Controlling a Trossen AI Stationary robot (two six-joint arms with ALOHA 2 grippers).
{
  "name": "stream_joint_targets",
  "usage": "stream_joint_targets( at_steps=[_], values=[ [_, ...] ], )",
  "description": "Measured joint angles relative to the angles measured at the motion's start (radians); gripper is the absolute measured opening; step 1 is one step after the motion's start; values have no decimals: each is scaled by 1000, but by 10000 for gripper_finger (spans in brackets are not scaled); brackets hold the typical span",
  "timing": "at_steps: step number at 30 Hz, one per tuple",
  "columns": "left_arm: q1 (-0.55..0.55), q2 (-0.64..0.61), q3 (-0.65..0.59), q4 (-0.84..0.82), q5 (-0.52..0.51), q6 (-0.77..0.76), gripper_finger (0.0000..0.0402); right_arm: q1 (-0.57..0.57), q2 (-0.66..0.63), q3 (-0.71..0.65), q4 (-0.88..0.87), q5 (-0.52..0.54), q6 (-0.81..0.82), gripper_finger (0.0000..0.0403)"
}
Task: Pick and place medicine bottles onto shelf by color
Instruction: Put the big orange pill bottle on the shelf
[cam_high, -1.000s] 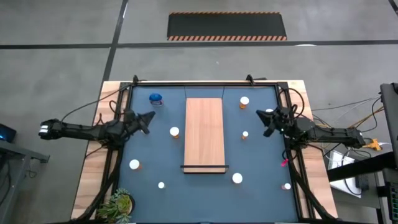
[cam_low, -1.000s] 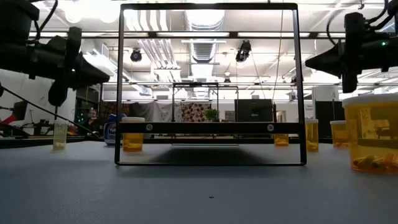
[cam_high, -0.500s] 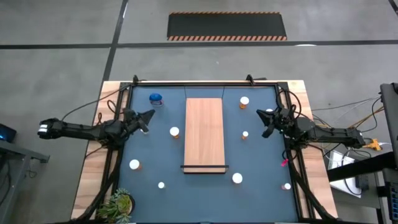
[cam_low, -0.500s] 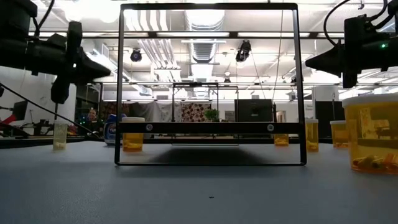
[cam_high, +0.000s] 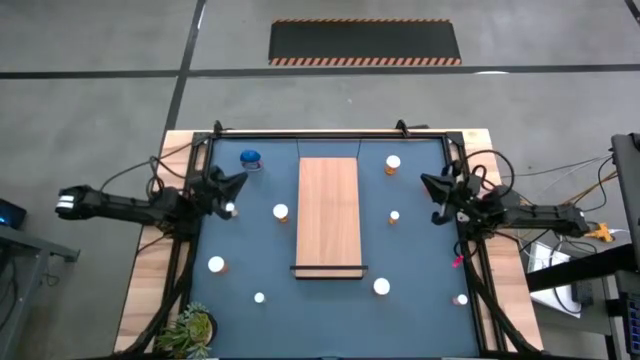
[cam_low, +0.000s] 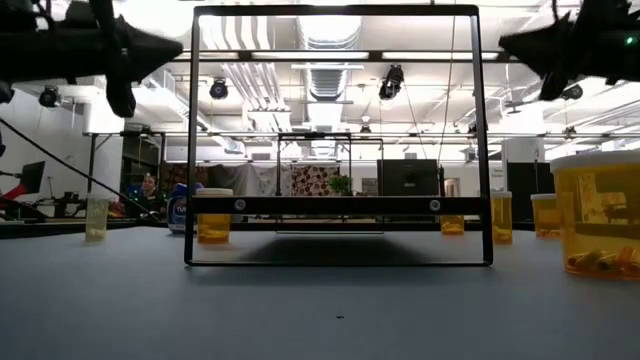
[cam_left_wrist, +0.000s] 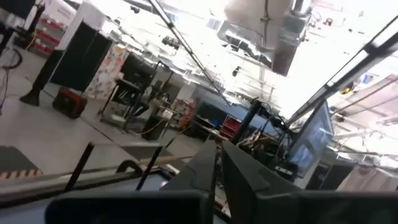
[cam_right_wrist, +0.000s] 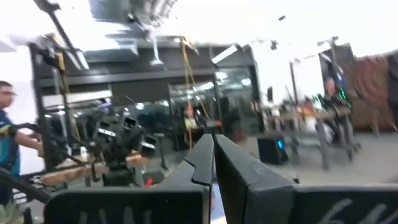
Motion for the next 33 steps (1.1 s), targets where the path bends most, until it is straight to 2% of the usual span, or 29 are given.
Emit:
stream_joint_targets(
  at_steps=[7,10,16,21,27,33],
  values=[
    [0,80,85,-1,4,53,8,0,132,0,193,-24,-110,9],
    [0,119,120,-3,49,87,8,0,195,0,275,-69,-144,9],
    [0,215,205,-50,61,126,8,0,285,0,391,-74,-186,9],
    [9,281,333,-278,64,148,8,0,318,0,470,-75,-224,9],
    [28,346,536,-713,65,164,8,0,328,21,474,-83,-235,9],
    [48,433,721,-1045,100,163,8,0,328,22,461,-84,-268,9]
  ],
)
